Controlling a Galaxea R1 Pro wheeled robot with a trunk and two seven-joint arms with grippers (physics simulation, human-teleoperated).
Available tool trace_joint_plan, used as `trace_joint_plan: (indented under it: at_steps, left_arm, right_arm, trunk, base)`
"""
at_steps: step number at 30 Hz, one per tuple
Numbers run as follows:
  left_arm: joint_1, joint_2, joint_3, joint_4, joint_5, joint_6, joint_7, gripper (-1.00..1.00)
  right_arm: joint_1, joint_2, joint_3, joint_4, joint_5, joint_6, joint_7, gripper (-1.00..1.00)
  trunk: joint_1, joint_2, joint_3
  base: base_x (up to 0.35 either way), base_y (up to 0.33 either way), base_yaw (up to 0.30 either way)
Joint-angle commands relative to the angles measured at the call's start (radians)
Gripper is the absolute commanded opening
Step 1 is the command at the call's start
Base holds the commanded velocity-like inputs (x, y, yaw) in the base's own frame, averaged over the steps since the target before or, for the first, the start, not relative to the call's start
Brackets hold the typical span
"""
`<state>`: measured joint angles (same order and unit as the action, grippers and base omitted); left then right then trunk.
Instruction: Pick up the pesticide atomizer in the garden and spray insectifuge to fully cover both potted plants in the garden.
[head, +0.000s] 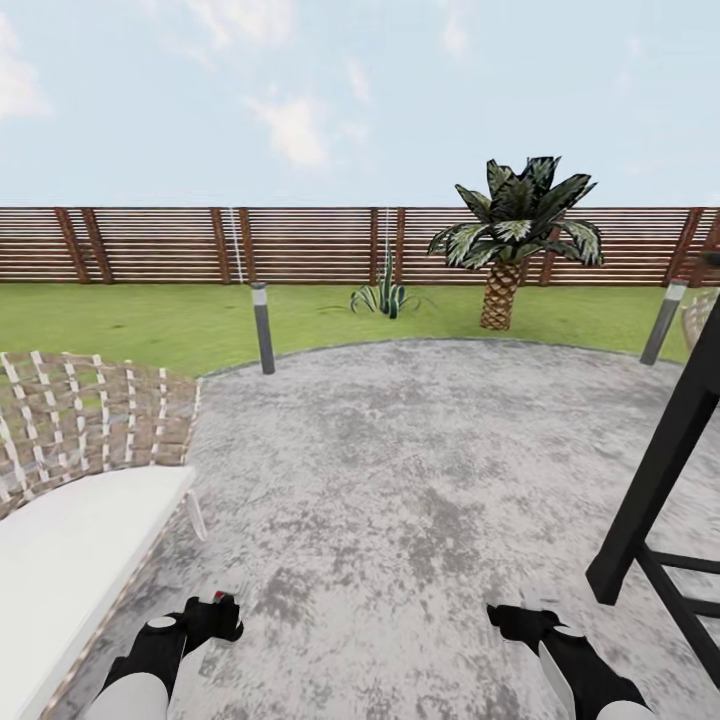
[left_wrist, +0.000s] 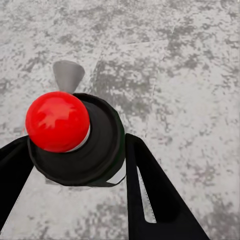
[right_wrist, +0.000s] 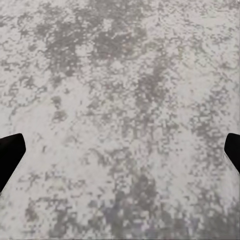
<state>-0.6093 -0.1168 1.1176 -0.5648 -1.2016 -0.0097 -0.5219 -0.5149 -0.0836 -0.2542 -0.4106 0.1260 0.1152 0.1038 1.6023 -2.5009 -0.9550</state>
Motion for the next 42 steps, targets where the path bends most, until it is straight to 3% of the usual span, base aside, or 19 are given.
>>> trace_joint_plan:
  at_steps: [1,30,42]
  left_arm:
    - [-0.002,-0.001,0.008,-0.003,-0.006,-0.001,-0.007,-1.00]
    - [-0.001,-0.001,0.008,-0.003,-0.006,-0.001,-0.007,-1.00]
    - [-0.002,-0.001,0.008,-0.003,-0.006,-0.001,-0.007,-1.00]
  right_arm:
    - [0.000,0.001,-0.009,-0.002,0.011,0.005,0.008,1.00]
    - [0.000,0.001,-0.008,-0.002,0.011,0.004,0.008,1.00]
    - [0.000,0.001,-0.009,-0.002,0.009,0.004,0.008,1.00]
  trunk:
    - [0.000,0.000,-0.001]
    - [0.000,0.000,-0.001]
    - [0.000,0.000,0.015]
  base:
    - [0.336,-0.082,0.000]
    - [0.336,-0.020,0.000]
    - [0.336,0.000,0.000]
